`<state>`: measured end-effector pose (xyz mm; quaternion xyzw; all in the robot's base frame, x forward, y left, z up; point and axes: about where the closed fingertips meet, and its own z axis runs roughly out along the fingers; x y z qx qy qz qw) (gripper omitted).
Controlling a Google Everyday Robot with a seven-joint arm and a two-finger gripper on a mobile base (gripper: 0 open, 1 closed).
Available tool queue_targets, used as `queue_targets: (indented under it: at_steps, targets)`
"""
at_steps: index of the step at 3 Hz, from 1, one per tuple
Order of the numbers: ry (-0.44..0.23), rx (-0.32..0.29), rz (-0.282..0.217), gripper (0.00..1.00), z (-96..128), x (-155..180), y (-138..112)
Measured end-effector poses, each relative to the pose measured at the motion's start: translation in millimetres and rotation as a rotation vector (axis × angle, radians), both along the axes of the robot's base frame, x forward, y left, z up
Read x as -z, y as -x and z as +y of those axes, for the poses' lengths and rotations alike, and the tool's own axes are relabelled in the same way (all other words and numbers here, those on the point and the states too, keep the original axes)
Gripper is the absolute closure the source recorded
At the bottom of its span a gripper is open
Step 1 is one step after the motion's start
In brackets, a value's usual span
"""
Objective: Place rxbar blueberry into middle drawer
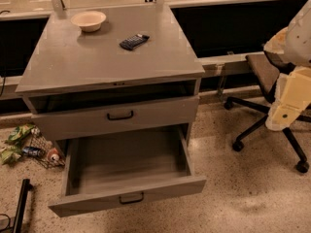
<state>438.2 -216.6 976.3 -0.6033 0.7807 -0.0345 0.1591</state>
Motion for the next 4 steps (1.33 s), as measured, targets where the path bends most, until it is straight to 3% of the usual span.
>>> queue_targets:
  at_steps: [1,2,3,4]
  targets:
    - [0.000,0.000,0.000,0.00,0,0,0]
    - [-0.074,0.028,-0.027,0.00,7,0,-18]
    - [-0.291,0.070,-0.107,0.00,20,-5,-70]
    - [-0.521,0.073,-0.163,0.00,36,8,-111]
